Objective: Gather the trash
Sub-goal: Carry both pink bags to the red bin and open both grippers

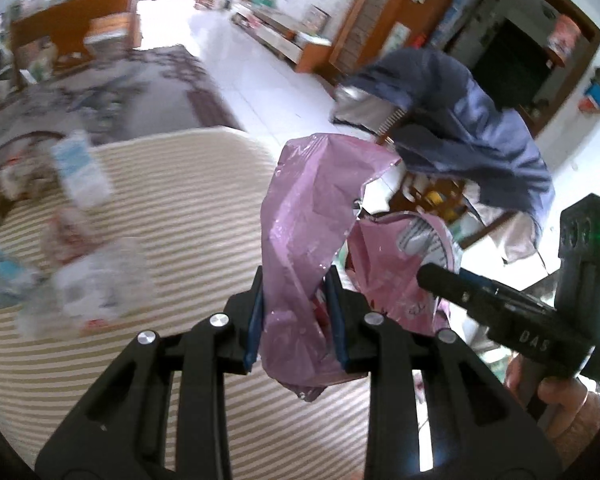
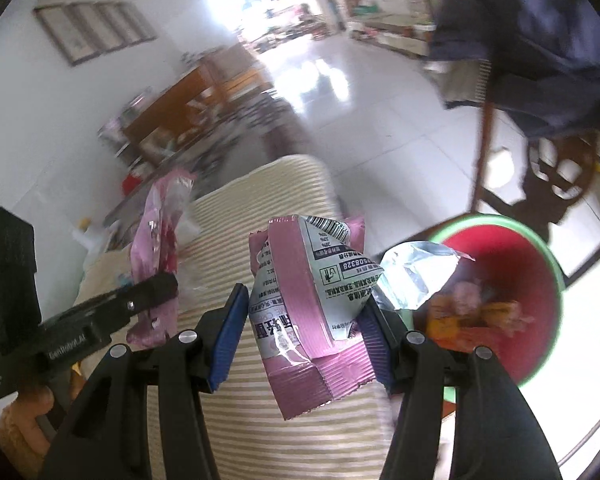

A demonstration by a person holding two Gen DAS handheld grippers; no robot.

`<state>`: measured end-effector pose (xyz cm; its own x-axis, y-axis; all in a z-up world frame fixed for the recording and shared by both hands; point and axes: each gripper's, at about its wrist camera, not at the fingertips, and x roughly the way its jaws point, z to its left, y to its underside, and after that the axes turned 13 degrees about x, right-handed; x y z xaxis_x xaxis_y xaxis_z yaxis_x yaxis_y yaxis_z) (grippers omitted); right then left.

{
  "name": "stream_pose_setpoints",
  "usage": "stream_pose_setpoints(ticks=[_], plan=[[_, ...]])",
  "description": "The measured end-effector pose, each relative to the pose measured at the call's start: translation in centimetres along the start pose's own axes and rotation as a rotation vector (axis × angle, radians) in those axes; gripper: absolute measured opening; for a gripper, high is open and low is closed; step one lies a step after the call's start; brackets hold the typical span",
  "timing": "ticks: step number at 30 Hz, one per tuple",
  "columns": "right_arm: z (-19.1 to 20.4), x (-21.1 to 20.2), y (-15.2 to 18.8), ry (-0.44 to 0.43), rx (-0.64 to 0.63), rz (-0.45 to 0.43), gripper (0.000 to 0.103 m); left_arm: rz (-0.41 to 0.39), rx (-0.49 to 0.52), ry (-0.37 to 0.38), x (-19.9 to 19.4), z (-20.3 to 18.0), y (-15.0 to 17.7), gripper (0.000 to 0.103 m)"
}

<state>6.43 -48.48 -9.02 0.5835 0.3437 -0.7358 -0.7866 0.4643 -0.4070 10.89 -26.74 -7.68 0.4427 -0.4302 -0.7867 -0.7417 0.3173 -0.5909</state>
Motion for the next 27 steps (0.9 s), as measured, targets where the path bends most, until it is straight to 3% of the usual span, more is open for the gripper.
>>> stream_pose_setpoints(ticks=[7,16,18,20,25,27], plan=[[-7.6,-3.7,-2.0,0.075,0.16,-0.082,0.054,0.106,0.103,0.103,6.3,-6.0,-2.0,0.027],[-12.6,-5.8,-2.7,0.121,0.277,-0.119,0.054,0.211,0.252,0.151,12.0,-11.8,-3.3,0.028],[-13.2,-5.7,-2.8,0.122,0.287,-0.115,0.054,0.226,0.268,0.158,12.9,-12.5,-3.5,0.034],[-13.5,-5.6,-2.9,0.121,0.291,-0.108,0.054,0.24,0.267,0.162,13.5,-12.9,-3.5,0.059],[-13.4,-4.9,-3.1,0.113,0.285,-0.091,0.054,0.242,0.208,0.161,13.4,-12.1,-3.4,0.063],[-13.2,-4.5,-3.4,0.104,0.281,-0.084,0.055,0.229,0.175,0.153,12.7,-11.2,-3.4,0.071]])
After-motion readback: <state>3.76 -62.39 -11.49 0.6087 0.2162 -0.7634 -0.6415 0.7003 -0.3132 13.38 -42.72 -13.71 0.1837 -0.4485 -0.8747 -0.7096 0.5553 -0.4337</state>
